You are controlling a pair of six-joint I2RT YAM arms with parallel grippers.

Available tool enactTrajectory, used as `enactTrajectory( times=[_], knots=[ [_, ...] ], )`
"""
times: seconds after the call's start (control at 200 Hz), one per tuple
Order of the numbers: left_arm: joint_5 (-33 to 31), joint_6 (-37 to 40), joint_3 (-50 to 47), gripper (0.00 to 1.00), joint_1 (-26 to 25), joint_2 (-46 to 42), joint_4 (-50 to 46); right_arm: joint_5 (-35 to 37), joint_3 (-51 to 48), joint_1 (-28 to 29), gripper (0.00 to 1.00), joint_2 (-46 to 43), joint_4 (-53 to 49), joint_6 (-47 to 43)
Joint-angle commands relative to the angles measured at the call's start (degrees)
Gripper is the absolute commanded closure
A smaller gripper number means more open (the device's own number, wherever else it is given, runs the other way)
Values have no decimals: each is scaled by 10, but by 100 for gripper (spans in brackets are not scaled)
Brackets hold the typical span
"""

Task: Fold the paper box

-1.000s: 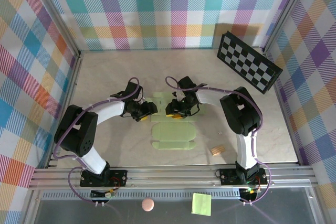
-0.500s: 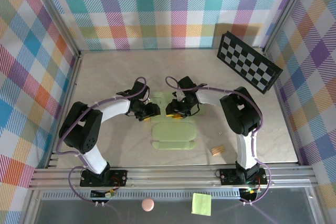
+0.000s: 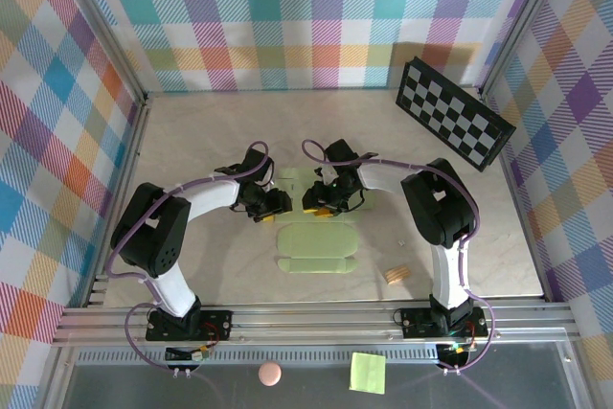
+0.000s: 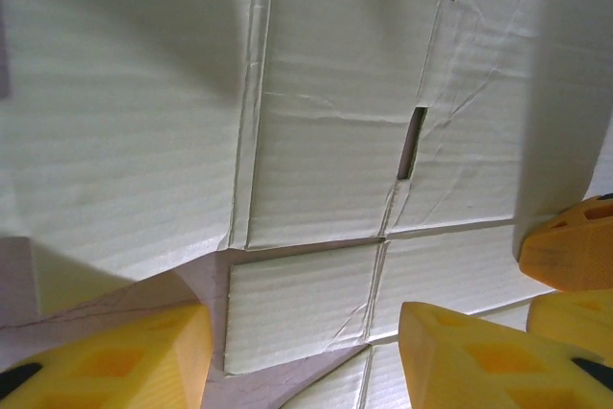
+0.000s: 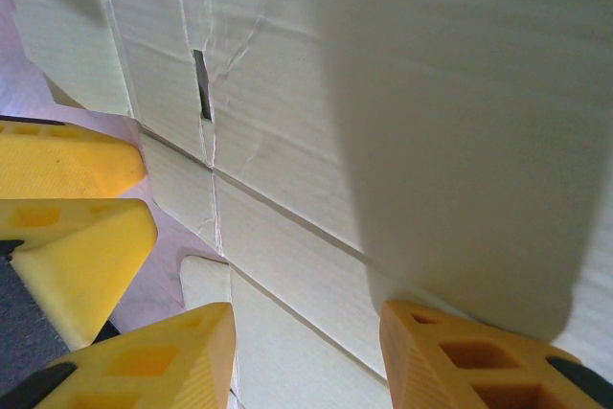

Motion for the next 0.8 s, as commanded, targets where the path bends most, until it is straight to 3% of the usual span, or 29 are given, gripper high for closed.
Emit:
enactTrajectory(
  times=[0.0, 0.415, 0.795],
  knots=[
    [13, -2, 8, 47, -8, 16, 9, 19, -21, 4, 55, 22, -7, -3],
    [20, -3, 8, 55, -8, 8, 12, 19, -22, 4, 54, 23, -7, -2],
    [30, -9, 14, 50, -9, -20, 0, 21, -24, 5, 55, 21, -8, -4]
  ],
)
